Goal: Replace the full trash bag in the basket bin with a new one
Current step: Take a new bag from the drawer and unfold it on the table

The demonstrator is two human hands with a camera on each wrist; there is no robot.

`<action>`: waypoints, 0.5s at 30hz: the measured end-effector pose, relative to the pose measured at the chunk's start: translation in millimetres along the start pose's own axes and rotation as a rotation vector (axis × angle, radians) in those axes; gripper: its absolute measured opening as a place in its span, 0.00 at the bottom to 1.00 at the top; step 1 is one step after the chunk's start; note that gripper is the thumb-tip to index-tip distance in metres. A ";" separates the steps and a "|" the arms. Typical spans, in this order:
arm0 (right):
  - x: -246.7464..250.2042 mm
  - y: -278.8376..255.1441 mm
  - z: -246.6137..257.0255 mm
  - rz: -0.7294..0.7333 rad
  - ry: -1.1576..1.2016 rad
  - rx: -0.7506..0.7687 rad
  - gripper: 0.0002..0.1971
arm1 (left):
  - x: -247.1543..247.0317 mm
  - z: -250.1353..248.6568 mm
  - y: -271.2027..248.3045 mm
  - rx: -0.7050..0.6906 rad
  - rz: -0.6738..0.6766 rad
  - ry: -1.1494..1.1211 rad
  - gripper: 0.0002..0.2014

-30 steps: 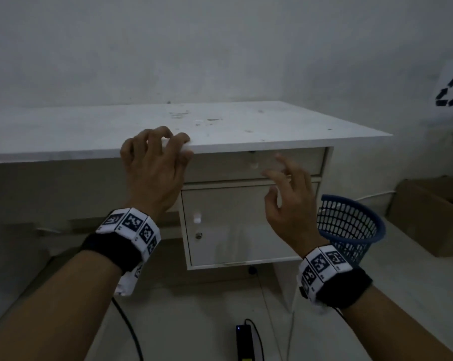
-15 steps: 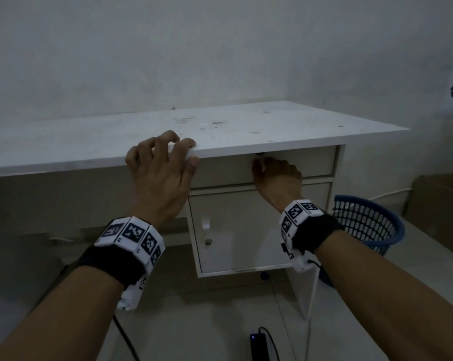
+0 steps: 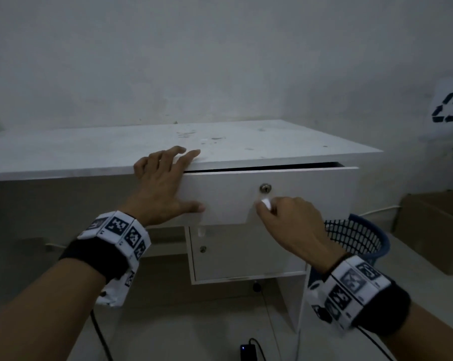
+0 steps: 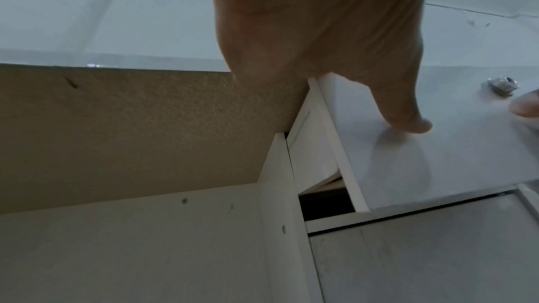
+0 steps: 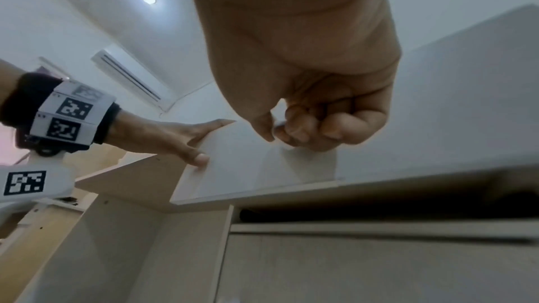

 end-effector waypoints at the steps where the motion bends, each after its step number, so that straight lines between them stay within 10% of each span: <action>1: -0.6 -3.0 -2.9 0.029 0.054 0.013 0.29 | 0.7 0.9 -0.7 -0.011 0.023 0.002 0.55; 7: 72.8 -11.9 17.2 -0.472 -0.167 0.168 0.14 | 8.1 4.1 -0.4 -0.045 0.147 -0.126 0.57; 15: 59.6 3.3 7.3 -0.162 0.001 0.116 0.18 | 17.0 0.2 -6.7 -0.052 0.243 -0.230 0.64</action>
Point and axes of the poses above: each hand's wrist, its own y-axis towards the middle knuckle, its own x-axis out of the back of the hand, z = x × y, the point moved 8 cm from there along y, towards the middle knuckle, and after that the axes turned 8 degrees about z, right-handed, at the moved point
